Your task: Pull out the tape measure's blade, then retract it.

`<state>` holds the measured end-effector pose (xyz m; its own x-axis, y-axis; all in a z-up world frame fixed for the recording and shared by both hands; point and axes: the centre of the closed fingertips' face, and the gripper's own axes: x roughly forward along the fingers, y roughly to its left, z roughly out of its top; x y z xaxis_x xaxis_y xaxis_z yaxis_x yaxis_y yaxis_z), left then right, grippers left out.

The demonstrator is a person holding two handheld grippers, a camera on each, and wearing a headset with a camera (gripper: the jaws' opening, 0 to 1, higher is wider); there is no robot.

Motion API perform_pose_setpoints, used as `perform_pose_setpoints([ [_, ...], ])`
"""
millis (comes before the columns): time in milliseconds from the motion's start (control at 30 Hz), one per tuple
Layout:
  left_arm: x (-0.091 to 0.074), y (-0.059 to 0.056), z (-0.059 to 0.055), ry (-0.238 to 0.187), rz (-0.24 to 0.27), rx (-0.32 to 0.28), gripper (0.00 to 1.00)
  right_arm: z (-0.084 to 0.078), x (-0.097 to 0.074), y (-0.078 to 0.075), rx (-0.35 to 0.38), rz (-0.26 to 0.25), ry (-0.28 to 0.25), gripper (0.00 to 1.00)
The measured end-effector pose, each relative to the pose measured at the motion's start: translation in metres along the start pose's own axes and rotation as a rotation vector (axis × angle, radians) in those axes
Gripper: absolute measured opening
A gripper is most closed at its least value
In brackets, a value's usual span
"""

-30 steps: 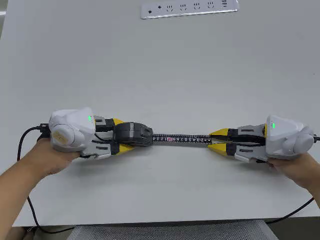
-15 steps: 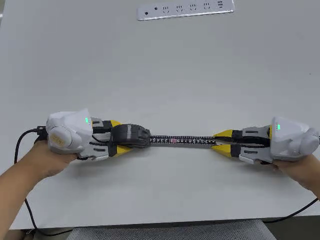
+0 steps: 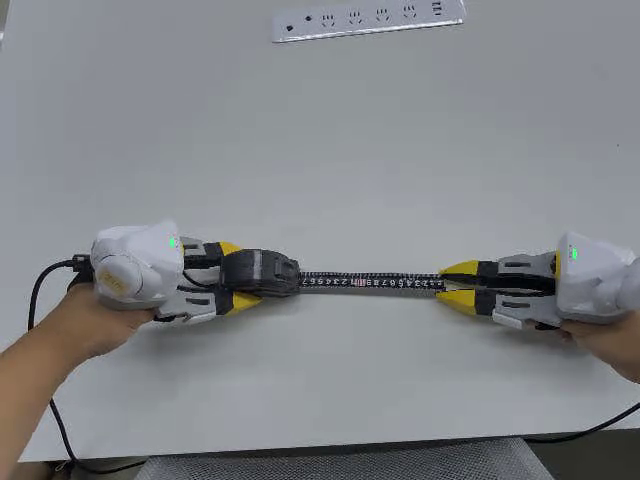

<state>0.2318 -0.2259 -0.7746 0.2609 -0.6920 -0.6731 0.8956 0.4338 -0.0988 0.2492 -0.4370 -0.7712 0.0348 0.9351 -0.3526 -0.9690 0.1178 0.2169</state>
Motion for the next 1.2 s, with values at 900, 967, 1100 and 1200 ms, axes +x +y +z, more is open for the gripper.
perform_pose_setpoints([
  [900, 0.000, 0.000, -0.001, 0.002, 0.002, -0.008, 0.30, -0.005, -0.017, -0.003, 0.028, -0.002, -0.010, 0.07],
  [967, 0.000, 0.000, -0.001, 0.002, 0.003, -0.008, 0.30, -0.005, -0.019, -0.003, 0.030, -0.004, -0.011, 0.07],
  [1100, 0.000, 0.000, -0.001, 0.002, 0.004, -0.009, 0.30, -0.005, -0.022, -0.004, 0.033, -0.006, -0.013, 0.07],
  [1200, 0.000, 0.000, -0.002, 0.003, 0.004, -0.010, 0.30, -0.005, -0.025, -0.005, 0.033, -0.009, -0.014, 0.07],
])
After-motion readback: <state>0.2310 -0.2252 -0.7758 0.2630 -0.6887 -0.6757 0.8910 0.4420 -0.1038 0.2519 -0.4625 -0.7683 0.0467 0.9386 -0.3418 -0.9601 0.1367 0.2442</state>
